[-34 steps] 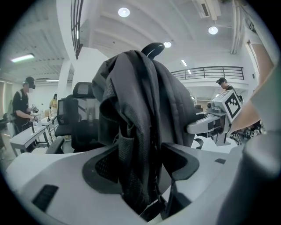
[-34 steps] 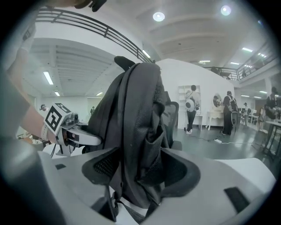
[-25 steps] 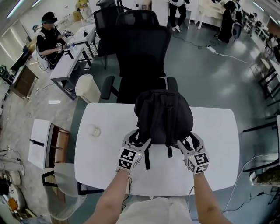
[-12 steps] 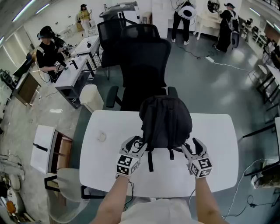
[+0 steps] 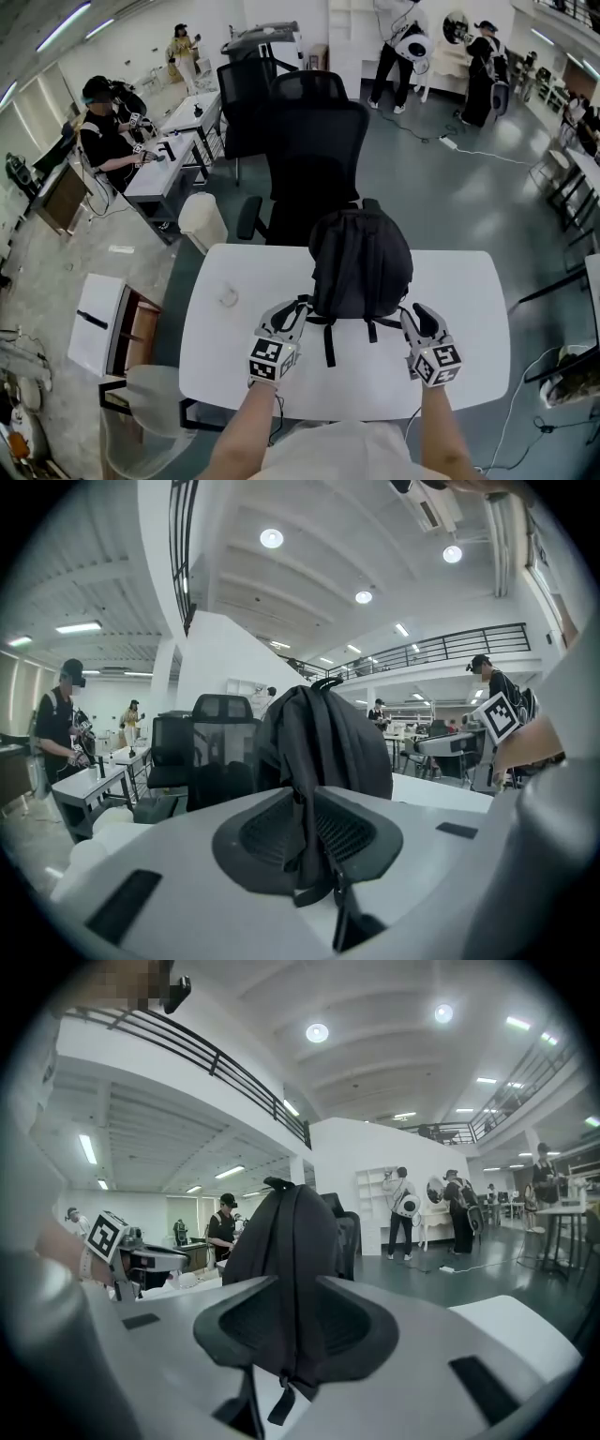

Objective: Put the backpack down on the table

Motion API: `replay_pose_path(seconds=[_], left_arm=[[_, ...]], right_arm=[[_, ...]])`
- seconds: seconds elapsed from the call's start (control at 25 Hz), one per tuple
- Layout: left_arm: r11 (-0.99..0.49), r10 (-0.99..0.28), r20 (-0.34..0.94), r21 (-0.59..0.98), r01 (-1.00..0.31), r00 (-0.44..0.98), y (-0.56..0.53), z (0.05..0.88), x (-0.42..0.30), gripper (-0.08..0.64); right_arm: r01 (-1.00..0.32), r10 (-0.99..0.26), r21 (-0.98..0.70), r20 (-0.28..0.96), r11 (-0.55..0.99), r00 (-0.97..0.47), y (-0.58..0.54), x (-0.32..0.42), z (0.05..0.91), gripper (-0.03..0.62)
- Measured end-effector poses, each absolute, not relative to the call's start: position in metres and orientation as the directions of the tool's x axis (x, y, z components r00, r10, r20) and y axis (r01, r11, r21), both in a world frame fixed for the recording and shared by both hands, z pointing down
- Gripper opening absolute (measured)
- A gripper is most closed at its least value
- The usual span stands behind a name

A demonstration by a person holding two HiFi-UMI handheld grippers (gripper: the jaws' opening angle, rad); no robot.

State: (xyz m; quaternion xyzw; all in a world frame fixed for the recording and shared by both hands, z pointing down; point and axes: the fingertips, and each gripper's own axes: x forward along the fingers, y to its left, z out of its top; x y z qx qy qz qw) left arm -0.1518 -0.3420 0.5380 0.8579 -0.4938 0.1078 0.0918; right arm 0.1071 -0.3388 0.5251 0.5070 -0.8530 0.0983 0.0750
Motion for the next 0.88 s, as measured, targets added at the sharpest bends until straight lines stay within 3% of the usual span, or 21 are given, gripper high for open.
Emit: replay_pose_path(seconds=[0.36,0.88], left_arm=[[-0.469,-0.855,0.242,0.020,-0.883,0.459,-0.330,0.514,-0.171,0.049],[-0.449,-0.876,0.179,0.030,-0.893,0.447,-0.320,0.487,-0.186,0.035]], right_arm=[[-0.886,-0.865,-0.046,0.201,0.461,-0.461,-0.326,0.097,0.500,0.041],[-0.894,-0.880,-0.017,0.170,0.447,-0.443,-0.316,0.091,0.473,0.023]])
